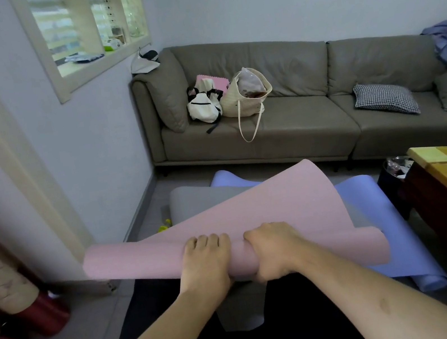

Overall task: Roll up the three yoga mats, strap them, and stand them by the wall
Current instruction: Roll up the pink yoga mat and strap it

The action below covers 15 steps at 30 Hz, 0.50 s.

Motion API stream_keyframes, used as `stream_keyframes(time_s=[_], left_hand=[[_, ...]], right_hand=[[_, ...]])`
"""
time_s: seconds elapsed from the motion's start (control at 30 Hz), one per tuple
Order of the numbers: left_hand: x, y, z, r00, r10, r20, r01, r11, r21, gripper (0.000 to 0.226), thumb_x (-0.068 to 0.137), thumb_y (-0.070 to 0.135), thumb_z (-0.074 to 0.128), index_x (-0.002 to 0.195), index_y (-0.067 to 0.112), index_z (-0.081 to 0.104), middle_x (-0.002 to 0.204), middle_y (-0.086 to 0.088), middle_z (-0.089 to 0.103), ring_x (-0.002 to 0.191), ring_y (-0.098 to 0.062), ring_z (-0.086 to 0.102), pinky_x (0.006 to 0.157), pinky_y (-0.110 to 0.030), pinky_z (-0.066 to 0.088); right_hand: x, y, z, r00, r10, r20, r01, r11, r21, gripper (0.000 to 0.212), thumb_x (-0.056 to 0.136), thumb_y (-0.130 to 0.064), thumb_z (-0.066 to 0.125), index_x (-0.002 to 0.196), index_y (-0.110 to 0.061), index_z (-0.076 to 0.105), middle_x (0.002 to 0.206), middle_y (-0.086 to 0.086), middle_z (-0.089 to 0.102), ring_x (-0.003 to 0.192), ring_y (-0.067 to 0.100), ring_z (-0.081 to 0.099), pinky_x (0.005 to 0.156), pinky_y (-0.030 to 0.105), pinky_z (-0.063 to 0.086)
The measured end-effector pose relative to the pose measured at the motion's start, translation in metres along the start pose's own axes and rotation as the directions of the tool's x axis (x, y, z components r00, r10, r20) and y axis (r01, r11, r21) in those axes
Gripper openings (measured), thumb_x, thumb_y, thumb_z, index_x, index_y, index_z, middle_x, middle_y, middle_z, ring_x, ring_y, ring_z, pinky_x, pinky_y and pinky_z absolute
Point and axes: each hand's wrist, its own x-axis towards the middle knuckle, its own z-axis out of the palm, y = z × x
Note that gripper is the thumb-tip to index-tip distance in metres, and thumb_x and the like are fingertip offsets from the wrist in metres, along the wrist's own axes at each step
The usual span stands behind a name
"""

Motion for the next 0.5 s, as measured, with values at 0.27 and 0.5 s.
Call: stream_keyframes(time_s=[0.27, 0.5], left_hand=[[0.02, -0.001, -0.042, 0.967, -0.02, 0.253, 0.014, 1.0, 0.027, 0.056, 0.07, 0.036, 0.081, 0.117, 0.023, 0.052, 0.114, 0.0, 0.067, 0.108, -0.026, 0.063, 0.085, -0.038, 0.042], [0.035, -0.008, -0.052, 0.923, 0.051, 0.381, -0.038, 0.998, -0.042, 0.051, 0.061, 0.045, 0.085, 0.098, 0.023, 0.059, 0.078, 0.005, 0.059, 0.079, -0.022, 0.062, 0.067, -0.031, 0.046]], right_hand=[[-0.007, 0.0, 0.005, 0.998, 0.039, -0.044, -0.035, 0.997, 0.069, 0.055, 0.069, -0.044, 0.077, 0.115, -0.027, 0.053, 0.107, -0.002, 0.065, 0.096, 0.029, 0.065, 0.071, 0.035, 0.043], [-0.018, -0.005, 0.038, 0.947, 0.015, -0.322, -0.038, 0.997, -0.067, 0.06, 0.068, -0.044, 0.079, 0.116, -0.021, 0.05, 0.104, 0.003, 0.066, 0.091, 0.031, 0.064, 0.077, 0.043, 0.047]])
